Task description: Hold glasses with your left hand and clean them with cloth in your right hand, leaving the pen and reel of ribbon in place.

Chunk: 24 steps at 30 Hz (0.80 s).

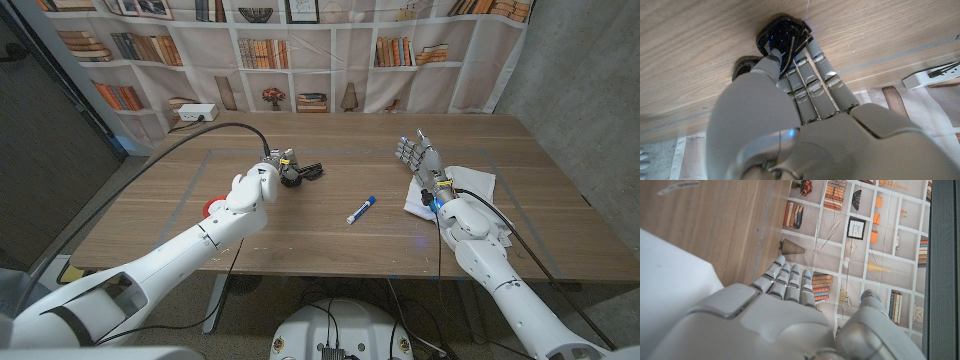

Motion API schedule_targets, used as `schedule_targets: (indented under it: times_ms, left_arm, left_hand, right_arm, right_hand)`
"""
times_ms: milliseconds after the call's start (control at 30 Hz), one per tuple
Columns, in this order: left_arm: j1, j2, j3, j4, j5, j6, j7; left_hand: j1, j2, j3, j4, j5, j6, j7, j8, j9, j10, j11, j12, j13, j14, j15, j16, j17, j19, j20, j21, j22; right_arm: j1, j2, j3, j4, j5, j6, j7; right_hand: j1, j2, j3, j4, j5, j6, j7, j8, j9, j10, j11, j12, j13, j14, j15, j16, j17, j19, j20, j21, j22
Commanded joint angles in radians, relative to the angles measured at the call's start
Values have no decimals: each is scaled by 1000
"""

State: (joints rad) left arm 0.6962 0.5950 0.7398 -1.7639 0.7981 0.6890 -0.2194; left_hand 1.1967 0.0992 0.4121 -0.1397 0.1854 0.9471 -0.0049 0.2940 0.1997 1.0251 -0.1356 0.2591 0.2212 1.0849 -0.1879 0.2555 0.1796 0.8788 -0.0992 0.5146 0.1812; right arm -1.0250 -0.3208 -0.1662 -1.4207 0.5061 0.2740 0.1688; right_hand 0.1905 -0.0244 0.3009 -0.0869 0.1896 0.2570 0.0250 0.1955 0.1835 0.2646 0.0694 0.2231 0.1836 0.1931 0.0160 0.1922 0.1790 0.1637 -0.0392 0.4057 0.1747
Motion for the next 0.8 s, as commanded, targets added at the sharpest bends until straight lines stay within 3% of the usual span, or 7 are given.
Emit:
schedule_targets:
  times_ms: [33,333,567,633,800]
  left_arm:
    - [19,-5,-14,-15,-31,16,81]
    - [76,12,-76,-68,-91,-57,196]
    - [146,30,-220,-93,-351,-290,254]
    - [150,31,-228,-90,-378,-315,268]
    - [187,12,-282,-52,-504,-478,350]
  left_hand:
    - [5,10,11,1,6,23,22,-1,5,12,6,7,6,20,-26,-4,1,14,3,11,1]
    - [6,8,12,2,5,22,22,-4,6,12,9,6,12,26,-26,-9,0,23,1,14,-1]
    - [5,7,13,4,5,21,23,-5,8,11,8,5,17,25,-25,-14,0,24,-1,14,-2]
    - [4,7,13,5,5,20,24,-6,9,10,15,5,19,28,-24,-15,1,26,-2,14,-3]
    - [3,12,15,9,5,17,21,-6,15,9,11,4,25,27,-25,-19,1,22,1,11,-4]
  right_arm:
    - [-6,-1,4,-7,-1,0,-7]
    - [-16,0,6,-15,-3,8,-17]
    - [-32,-2,10,-28,-10,20,-32]
    - [-35,-2,11,-34,-9,17,-38]
    - [-54,-9,12,-60,-28,22,-69]
  right_hand:
    - [-1,8,-2,-3,-1,4,-7,1,6,9,-4,-4,3,3,3,-2,4,12,-7,-2,1]
    - [-1,9,-2,-4,-1,4,-7,0,6,9,-4,-5,3,2,4,-3,3,14,-7,-6,1]
    - [0,10,-2,-4,-1,4,-6,0,6,9,-4,-5,3,3,4,-2,3,16,-7,-8,1]
    - [0,10,-2,-5,-1,4,-5,0,6,8,-4,-5,3,3,4,-3,3,16,-7,-9,1]
    - [1,11,-2,-6,-1,4,-5,0,6,9,-4,-5,3,3,4,-3,3,17,-7,-11,1]
